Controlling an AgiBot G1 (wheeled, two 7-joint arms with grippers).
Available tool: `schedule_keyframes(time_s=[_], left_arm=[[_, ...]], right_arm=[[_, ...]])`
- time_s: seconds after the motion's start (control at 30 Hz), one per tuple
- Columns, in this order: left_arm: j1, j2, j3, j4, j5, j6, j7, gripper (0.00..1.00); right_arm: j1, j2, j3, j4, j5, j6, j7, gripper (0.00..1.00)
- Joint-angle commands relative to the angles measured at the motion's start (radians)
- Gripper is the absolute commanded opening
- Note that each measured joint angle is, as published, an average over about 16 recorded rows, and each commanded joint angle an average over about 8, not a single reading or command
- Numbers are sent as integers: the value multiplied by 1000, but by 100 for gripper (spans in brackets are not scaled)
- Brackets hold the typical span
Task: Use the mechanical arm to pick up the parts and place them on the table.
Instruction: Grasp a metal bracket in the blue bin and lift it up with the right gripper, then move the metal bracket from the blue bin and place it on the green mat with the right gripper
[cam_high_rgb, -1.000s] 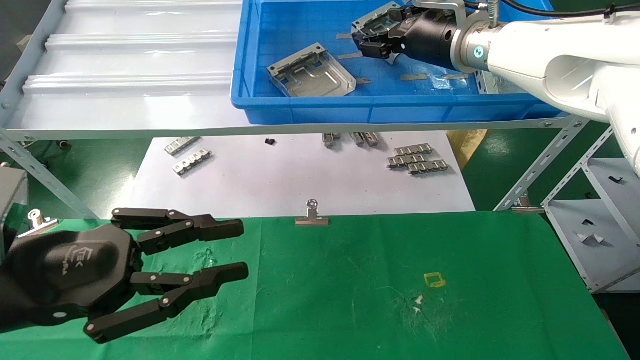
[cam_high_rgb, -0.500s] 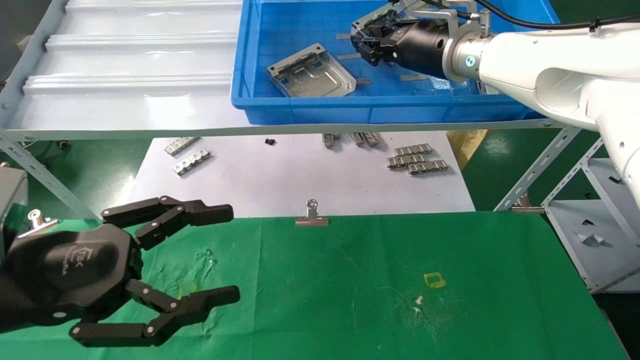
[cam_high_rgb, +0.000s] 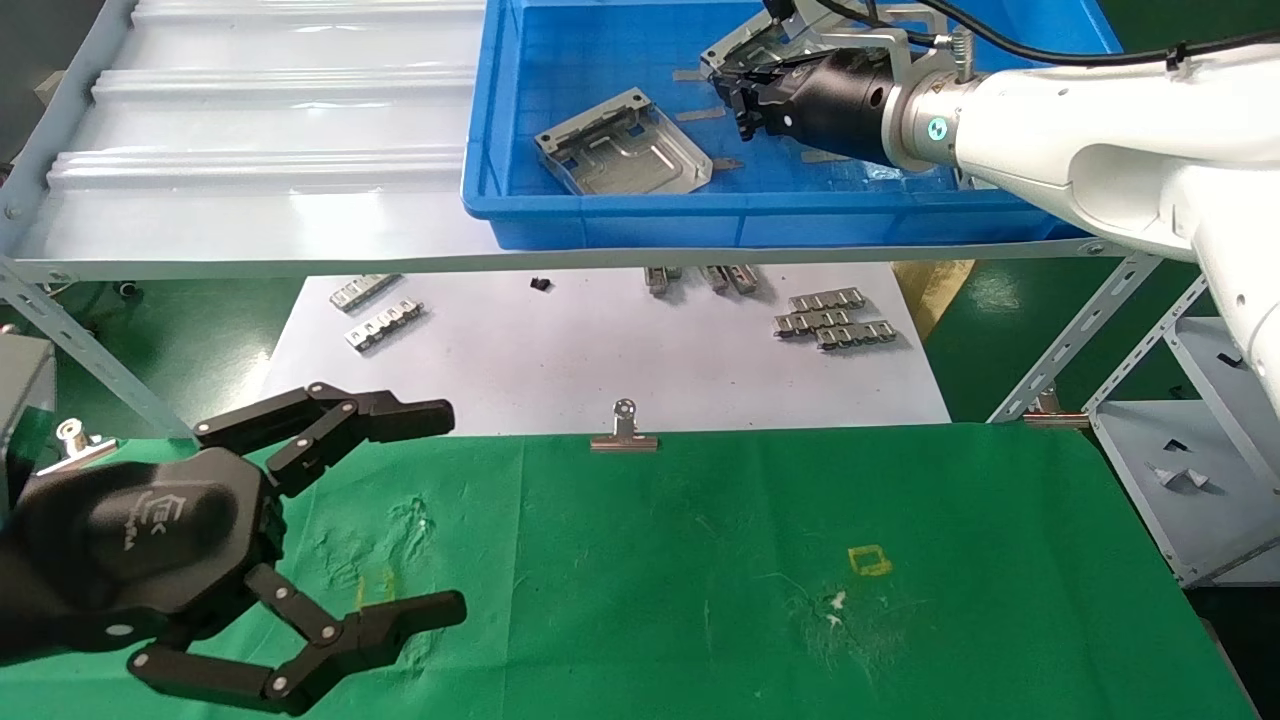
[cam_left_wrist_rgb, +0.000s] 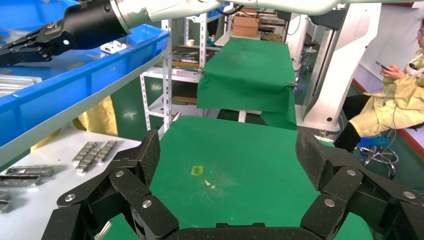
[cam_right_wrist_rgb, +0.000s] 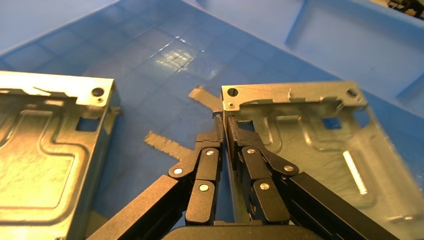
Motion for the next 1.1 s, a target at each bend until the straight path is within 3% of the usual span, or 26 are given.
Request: schedule_keyframes(time_s=[0.03, 0.17, 0.27, 0.57, 0.67, 0.83, 1.1], left_arm=[[0, 0, 0, 0, 0, 0, 0, 100], [0, 0, 0, 0, 0, 0, 0, 100], [0, 0, 0, 0, 0, 0, 0, 100], [0, 0, 0, 0, 0, 0, 0, 100], [0, 0, 0, 0, 0, 0, 0, 100], [0, 0, 0, 0, 0, 0, 0, 100], [0, 0, 0, 0, 0, 0, 0, 100]], right_arm=[[3, 1, -9, 0, -1, -4, 7, 0], [38, 30, -6, -1, 12, -77, -6, 0], [67, 70, 2, 11, 28, -177, -31, 0], [122, 260, 29, 94, 107, -722, -158, 0], [128, 315, 26, 128, 121, -843, -186, 0], [93, 422, -22, 312, 192, -919, -159, 0], [-15, 695, -185, 791, 409, -911, -26, 0]])
